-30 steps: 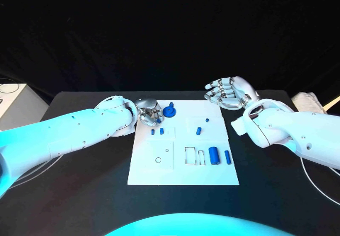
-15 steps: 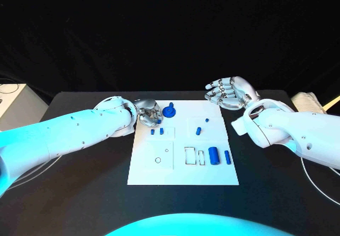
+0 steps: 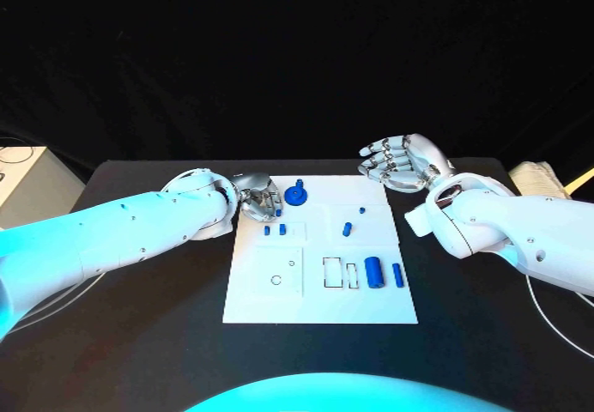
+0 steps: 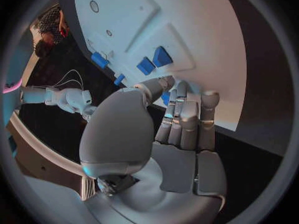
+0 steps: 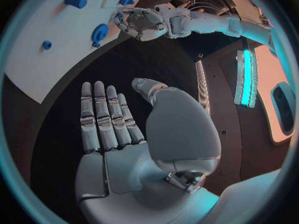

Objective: Assemble the parts on the task board

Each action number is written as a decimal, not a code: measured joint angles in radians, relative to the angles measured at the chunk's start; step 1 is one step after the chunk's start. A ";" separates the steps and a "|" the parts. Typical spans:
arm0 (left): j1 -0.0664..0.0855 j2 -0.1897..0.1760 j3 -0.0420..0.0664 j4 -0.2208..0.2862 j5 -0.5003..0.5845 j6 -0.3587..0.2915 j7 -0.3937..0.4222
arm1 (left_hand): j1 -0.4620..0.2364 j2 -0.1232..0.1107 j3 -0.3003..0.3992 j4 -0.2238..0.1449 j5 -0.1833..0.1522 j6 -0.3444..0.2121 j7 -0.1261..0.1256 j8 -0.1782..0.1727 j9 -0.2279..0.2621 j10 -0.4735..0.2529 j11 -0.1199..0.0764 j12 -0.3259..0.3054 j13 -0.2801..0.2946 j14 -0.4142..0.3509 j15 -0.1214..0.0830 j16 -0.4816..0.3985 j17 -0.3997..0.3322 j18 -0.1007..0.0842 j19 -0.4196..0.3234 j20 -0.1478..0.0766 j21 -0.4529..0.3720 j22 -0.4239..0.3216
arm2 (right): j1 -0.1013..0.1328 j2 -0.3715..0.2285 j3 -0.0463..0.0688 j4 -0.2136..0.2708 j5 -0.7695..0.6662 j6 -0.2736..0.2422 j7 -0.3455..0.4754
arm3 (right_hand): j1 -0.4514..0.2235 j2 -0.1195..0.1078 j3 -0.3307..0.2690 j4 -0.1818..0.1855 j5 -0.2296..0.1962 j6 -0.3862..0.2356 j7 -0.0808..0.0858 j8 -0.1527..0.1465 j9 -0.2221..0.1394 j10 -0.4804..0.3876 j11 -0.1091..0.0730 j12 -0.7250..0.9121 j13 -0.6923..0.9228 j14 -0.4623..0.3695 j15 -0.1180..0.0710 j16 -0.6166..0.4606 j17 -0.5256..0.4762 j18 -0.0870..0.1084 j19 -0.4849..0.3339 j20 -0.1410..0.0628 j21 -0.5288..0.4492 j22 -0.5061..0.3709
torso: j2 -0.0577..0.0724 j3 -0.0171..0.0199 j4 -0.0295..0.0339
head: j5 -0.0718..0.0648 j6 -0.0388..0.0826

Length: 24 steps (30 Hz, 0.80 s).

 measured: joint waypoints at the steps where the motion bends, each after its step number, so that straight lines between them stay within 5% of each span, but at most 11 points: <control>1: 0.000 -0.002 0.000 0.000 0.000 0.000 0.000 | 0.000 0.000 0.000 0.000 0.000 0.000 0.000 0.000 0.000 0.000 0.000 0.000 0.000 0.000 0.000 0.000 0.000 0.000 0.000 0.000 0.000 -0.001 | 0.000 0.000 0.000 -0.002 -0.001 0.001 -0.001 | 0.000 0.000 -0.001 -0.005 0.000 0.000 0.000 0.000 -0.001 0.000 0.000 0.000 0.000 0.000 0.000 0.000 -0.002 0.000 0.000 0.000 0.000 -0.004 | 0.000 0.0000 -0.0001 | 0.000 0.000; 5: -0.001 -0.018 0.006 0.003 0.000 0.000 -0.003 | 0.000 0.000 0.000 0.000 0.000 0.000 0.000 0.000 0.000 0.000 0.000 -0.003 0.001 -0.004 -0.004 0.000 -0.003 0.000 0.000 0.000 0.000 -0.005 | 0.000 0.000 0.000 -0.019 -0.010 0.012 -0.007 | 0.045 0.001 0.015 -0.042 -0.026 0.021 0.005 0.000 -0.004 0.009 -0.009 -0.005 0.000 0.038 -0.013 0.002 -0.008 0.000 0.036 -0.010 0.012 -0.016 | -0.001 0.0000 -0.0007 | 0.000 0.002; 12: -0.001 -0.064 0.029 0.022 0.011 -0.001 -0.004 | 0.000 0.000 0.004 -0.004 0.000 0.000 0.000 0.000 -0.002 -0.013 0.005 -0.019 0.002 -0.033 0.004 -0.018 -0.045 0.000 -0.037 0.000 -0.027 -0.039 | 0.000 -0.001 0.000 -0.061 -0.089 0.057 -0.034 | 0.094 0.009 0.012 -0.104 -0.064 0.091 0.010 0.009 -0.011 0.071 -0.043 -0.012 -0.001 0.197 -0.070 0.071 0.014 0.000 0.183 -0.077 0.112 0.019 | -0.002 -0.0004 -0.0007 | -0.003 0.007; 16: -0.001 -0.097 0.047 0.037 0.045 -0.009 0.004 | 0.000 0.000 0.009 -0.008 0.000 0.006 0.006 -0.004 -0.002 -0.041 0.018 -0.035 -0.002 -0.103 0.013 -0.065 -0.165 0.001 -0.094 0.007 -0.063 -0.092 | 0.000 0.003 0.000 -0.085 -0.181 0.097 -0.056 | 0.105 0.016 -0.022 -0.138 -0.064 0.145 -0.015 0.017 -0.018 0.140 -0.071 -0.032 -0.001 0.338 -0.116 0.147 0.065 0.000 0.265 -0.139 0.240 0.106 | -0.002 -0.0002 -0.0001 | -0.006 0.012; 17: 0.000 -0.104 0.050 0.042 0.062 -0.013 0.008 | 0.000 0.000 0.016 -0.010 0.000 0.012 0.012 -0.004 -0.002 -0.057 0.023 -0.043 -0.006 -0.160 0.017 -0.108 -0.263 0.019 -0.140 0.011 -0.093 -0.132 | 0.000 0.005 0.000 -0.091 -0.209 0.109 -0.063 | 0.105 0.016 -0.029 -0.146 -0.064 0.162 -0.022 0.017 -0.021 0.162 -0.081 -0.041 -0.001 0.390 -0.127 0.183 0.090 0.000 0.292 -0.153 0.285 0.139 | -0.002 -0.0001 -0.0001 | -0.009 0.015; 24: 0.000 -0.165 0.070 0.098 0.288 -0.063 0.094 | 0.009 0.009 0.020 -0.011 0.000 0.018 0.025 -0.004 -0.005 -0.063 0.027 -0.017 0.000 -0.245 0.021 -0.203 -0.379 0.020 -0.177 0.016 -0.124 -0.160 | 0.000 0.033 0.000 -0.140 -0.429 0.193 -0.120 | 0.104 0.016 0.002 -0.161 -0.064 0.212 -0.040 -0.027 -0.037 0.243 -0.104 -0.127 0.003 0.441 -0.148 0.415 0.279 0.000 0.290 -0.179 0.504 0.328 | -0.001 0.0000 -0.0020 | -0.025 0.030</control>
